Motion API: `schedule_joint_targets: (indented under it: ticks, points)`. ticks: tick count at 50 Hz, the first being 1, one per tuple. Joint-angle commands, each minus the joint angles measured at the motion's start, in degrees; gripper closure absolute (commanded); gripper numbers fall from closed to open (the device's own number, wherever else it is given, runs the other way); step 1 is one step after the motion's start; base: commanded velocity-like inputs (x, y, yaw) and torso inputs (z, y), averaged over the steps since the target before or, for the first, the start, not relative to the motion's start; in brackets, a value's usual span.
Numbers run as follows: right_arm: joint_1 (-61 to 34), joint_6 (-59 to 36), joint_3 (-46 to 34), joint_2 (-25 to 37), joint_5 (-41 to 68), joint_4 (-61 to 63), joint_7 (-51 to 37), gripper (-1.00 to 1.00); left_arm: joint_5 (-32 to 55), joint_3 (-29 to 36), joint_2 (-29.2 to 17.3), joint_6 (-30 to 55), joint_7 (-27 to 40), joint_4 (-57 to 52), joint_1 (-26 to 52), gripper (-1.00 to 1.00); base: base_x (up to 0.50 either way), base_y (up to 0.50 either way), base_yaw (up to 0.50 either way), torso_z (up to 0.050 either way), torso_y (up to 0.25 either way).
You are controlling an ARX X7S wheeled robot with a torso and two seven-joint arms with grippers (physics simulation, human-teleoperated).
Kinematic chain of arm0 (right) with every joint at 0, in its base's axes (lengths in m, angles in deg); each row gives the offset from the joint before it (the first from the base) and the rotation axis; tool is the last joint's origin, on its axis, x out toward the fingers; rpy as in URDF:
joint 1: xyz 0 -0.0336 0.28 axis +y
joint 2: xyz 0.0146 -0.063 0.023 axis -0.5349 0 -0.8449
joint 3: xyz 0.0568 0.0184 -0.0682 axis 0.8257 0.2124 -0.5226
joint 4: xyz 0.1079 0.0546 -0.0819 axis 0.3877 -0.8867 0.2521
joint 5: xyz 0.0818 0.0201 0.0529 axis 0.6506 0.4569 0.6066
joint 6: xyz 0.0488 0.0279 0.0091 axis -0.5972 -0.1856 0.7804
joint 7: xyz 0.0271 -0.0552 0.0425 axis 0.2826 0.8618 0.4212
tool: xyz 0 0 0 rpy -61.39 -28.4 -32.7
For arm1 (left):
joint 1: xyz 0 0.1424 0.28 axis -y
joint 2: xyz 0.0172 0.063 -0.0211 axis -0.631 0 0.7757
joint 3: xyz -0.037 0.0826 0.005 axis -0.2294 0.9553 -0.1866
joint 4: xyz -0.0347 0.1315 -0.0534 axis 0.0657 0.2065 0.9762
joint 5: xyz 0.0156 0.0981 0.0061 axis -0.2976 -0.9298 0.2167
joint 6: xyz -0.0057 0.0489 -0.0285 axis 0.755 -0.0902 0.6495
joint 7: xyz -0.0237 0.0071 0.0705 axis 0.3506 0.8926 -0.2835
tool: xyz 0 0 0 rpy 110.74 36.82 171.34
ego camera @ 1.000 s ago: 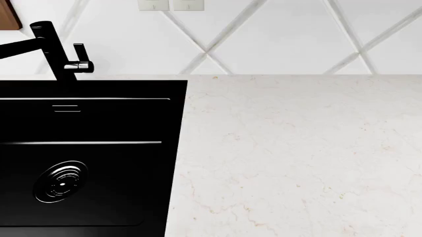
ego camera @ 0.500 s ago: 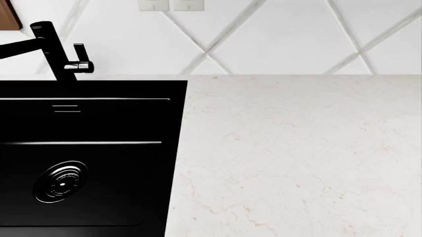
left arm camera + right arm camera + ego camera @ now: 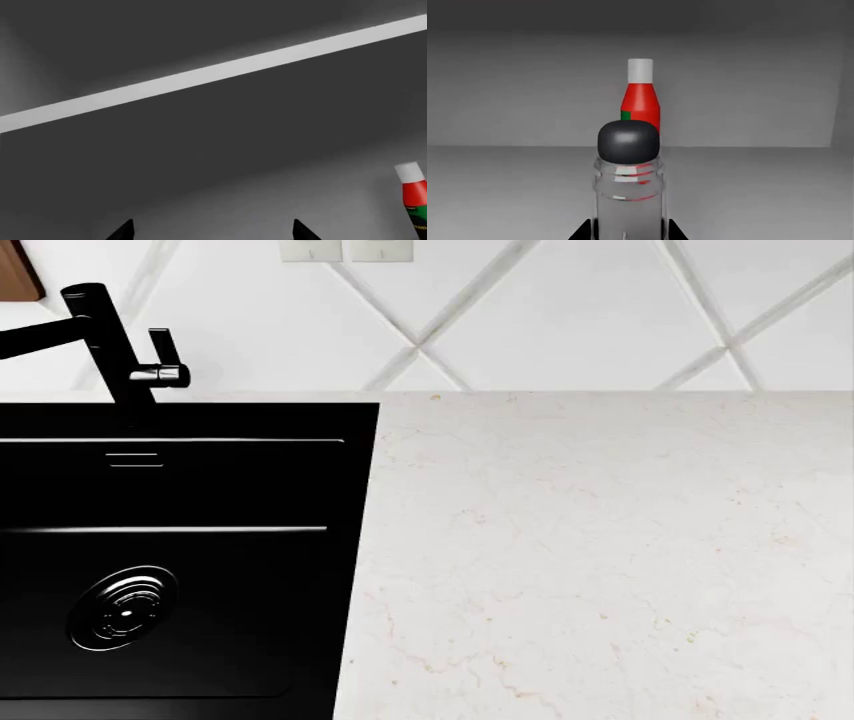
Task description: Pick and place the shaker into the drawer. Then close the cabinet.
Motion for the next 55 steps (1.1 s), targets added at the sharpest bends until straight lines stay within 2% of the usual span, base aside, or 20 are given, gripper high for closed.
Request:
schedule_joint_targets:
  ticks: [1,14,30,36,41,55]
  points:
    - [0.0,1.6,-0.4,-0.4,-3.3,-3.3,1.6,1.00,0.3,0.1,-0.2,-1.2,0.2,1.9,0.0,-1.00,0.00,0.00,0.00,0.000,0.000]
    - [0.0,-3.6,1.0,-1.7,-8.4,11.7,2.2,1.00,-0.2,0.0,0.1,2.0,-1.4,-1.2,0.0,-1.00,0.00,0.00,0.00,0.000,0.000]
    - [0.0,-8.1,0.9,-2.0,-10.8,18.6,4.6,1.00,-2.6,0.1,1.6,9.2,-4.1,-7.8,0.0,-1.00,0.00,0.00,0.00,0.000,0.000]
    - [0.0,-9.0,0.9,-1.8,-12.0,20.0,5.7,1.00,1.7,-0.4,1.6,19.9,-2.2,-10.3,0.0,-1.00,0.00,0.00,0.00,0.000,0.000]
    - [0.0,-9.2,1.0,-1.9,-12.3,20.3,6.0,1.00,6.4,-0.7,0.8,27.1,2.3,-10.9,0.0,-1.00,0.00,0.00,0.00,0.000,0.000]
    - [0.0,-7.9,0.9,-1.8,-12.1,18.1,6.0,1.00,7.1,-0.5,-0.2,29.0,6.8,-7.8,0.0,-1.00,0.00,0.00,0.00,0.000,0.000]
